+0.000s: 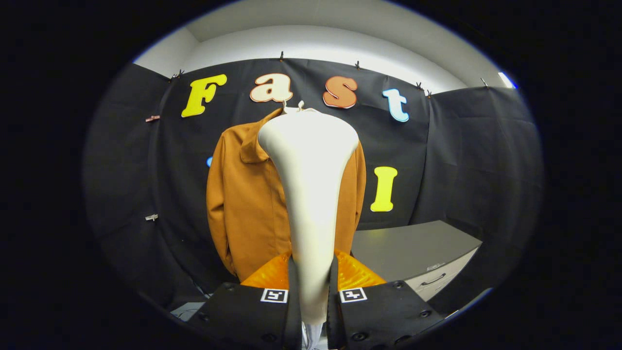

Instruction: Iron the clothes twice with a garment steamer, once on the left side and once on the right side.

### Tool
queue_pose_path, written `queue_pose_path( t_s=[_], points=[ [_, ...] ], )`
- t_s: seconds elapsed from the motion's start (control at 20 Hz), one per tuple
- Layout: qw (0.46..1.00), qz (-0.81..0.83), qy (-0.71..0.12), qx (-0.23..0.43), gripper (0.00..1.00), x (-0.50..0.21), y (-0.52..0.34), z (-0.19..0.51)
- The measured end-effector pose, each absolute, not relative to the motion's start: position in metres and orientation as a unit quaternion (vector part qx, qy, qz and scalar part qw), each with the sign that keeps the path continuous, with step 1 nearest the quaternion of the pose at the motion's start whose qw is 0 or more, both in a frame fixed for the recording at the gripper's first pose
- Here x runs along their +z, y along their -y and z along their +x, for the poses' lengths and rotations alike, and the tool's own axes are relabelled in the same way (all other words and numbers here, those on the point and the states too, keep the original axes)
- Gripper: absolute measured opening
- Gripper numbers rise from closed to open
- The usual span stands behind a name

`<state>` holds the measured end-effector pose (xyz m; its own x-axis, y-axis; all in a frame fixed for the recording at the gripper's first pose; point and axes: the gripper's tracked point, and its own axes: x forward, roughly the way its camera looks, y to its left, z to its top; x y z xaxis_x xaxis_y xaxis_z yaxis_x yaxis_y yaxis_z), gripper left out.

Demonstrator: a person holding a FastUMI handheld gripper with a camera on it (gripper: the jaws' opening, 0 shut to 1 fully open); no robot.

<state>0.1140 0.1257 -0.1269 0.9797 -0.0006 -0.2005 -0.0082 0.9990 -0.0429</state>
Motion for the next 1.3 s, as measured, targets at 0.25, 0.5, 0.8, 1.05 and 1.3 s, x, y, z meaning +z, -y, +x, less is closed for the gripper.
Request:
queue_pose_path(
  t_s=[0.25, 0.5, 0.8, 1.05, 1.3],
  points=[
    [0.997, -0.027, -0.073, 0.005, 0.24, -0.098, -0.126, 0.108],
    [0.998, -0.016, -0.060, 0.009, 0.24, -0.082, -0.126, 0.103],
    [0.998, -0.016, -0.056, 0.009, 0.23, -0.083, -0.124, 0.101],
    [0.998, -0.014, -0.060, 0.002, 0.24, -0.084, -0.122, 0.105],
    [0.998, -0.013, -0.062, 0.004, 0.24, -0.086, -0.125, 0.105]
  ],
)
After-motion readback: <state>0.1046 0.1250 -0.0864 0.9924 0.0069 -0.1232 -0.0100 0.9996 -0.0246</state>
